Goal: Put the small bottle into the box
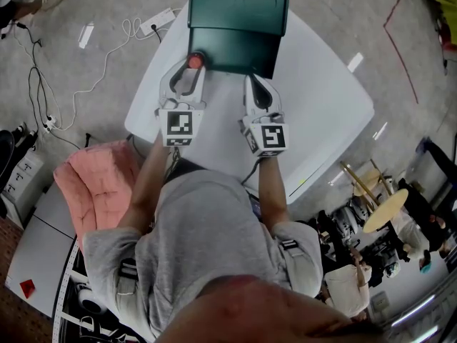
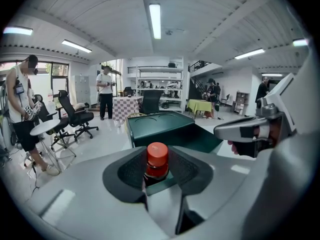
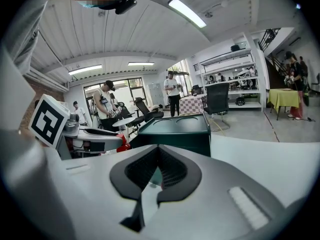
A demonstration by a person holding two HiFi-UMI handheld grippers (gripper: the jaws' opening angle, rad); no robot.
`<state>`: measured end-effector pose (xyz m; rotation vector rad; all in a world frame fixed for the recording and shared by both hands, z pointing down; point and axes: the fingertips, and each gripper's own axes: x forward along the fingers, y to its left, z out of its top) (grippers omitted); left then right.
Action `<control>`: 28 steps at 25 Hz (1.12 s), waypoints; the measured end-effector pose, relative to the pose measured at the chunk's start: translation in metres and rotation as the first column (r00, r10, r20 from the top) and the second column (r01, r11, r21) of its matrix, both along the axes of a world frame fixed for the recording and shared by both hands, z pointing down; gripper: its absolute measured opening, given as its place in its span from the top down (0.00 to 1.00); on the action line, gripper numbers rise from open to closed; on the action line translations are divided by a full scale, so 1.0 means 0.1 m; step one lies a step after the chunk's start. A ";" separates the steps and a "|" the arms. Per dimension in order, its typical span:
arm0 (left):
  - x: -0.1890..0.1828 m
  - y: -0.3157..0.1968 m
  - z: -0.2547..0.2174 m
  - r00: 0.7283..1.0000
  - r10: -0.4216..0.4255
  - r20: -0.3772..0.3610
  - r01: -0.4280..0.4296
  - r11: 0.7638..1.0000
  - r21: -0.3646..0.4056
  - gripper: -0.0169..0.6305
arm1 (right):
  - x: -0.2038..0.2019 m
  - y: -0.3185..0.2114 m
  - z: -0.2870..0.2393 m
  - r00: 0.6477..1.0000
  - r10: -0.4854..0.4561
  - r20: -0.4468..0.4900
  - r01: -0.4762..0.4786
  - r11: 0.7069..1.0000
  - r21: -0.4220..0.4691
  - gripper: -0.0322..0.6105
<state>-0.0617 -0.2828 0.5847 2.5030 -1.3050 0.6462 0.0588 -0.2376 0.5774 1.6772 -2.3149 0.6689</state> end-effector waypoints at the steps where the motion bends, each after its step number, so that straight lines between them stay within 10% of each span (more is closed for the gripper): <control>1: 0.00 0.00 0.00 1.000 0.000 0.002 0.000 1.000 0.000 0.76 | 0.00 0.00 -0.01 1.000 -0.001 -0.002 0.001 1.000 0.001 0.95; 28: 0.04 0.29 -0.48 0.998 0.003 -0.058 0.002 0.996 0.085 0.73 | 0.04 0.22 -0.42 1.000 0.001 -0.019 0.000 0.998 0.065 0.95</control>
